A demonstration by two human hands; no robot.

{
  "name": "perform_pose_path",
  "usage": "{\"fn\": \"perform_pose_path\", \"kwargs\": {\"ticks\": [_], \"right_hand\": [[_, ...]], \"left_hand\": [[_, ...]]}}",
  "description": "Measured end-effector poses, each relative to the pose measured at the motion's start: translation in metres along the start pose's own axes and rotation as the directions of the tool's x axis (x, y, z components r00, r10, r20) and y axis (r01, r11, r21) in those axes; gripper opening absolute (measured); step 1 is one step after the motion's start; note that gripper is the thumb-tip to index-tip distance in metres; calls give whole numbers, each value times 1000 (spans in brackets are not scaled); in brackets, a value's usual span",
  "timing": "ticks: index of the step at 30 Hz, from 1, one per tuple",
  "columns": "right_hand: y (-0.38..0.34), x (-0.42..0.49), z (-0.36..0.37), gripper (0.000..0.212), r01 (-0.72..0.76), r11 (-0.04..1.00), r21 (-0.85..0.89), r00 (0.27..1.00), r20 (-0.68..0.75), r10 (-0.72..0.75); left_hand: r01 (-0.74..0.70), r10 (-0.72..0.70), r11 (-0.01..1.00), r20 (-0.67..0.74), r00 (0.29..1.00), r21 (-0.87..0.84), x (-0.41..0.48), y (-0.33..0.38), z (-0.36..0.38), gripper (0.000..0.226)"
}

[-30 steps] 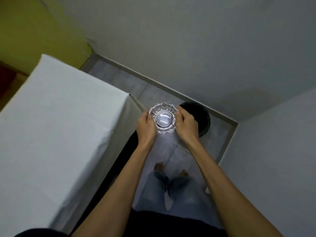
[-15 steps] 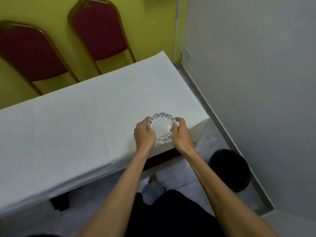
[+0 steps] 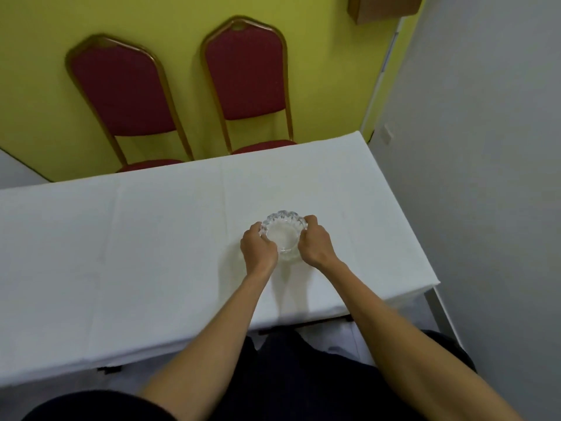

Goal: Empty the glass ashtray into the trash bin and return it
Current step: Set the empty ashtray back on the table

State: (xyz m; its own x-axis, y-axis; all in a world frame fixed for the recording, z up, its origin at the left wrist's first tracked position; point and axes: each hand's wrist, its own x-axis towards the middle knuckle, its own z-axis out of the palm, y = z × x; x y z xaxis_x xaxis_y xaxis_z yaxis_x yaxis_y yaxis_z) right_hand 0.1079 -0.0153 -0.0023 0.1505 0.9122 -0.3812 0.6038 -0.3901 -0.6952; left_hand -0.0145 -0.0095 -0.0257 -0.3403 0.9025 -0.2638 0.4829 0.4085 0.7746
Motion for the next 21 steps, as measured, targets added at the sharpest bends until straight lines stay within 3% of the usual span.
{"fn": "perform_pose_path", "kwargs": {"ticks": [5, 9, 16, 21], "right_hand": [[-6, 23, 5, 37, -14, 1000, 10, 1000, 13, 14], [-10, 46, -1, 34, 4, 996, -86, 996, 88, 3], [-10, 56, -2, 32, -20, 982, -190, 991, 128, 45], [-10, 65, -3, 34, 38, 973, -227, 993, 114, -13]], "left_hand": [[20, -20, 1000, 3, 1000, 14, 27, 0, 10, 46], [106, -106, 994, -6, 994, 11, 43, 8, 17, 49], [127, -126, 992, -41, 991, 24, 52, 9, 29, 46], [124, -123, 991, -47, 991, 38, 58, 12, 28, 44]]}}
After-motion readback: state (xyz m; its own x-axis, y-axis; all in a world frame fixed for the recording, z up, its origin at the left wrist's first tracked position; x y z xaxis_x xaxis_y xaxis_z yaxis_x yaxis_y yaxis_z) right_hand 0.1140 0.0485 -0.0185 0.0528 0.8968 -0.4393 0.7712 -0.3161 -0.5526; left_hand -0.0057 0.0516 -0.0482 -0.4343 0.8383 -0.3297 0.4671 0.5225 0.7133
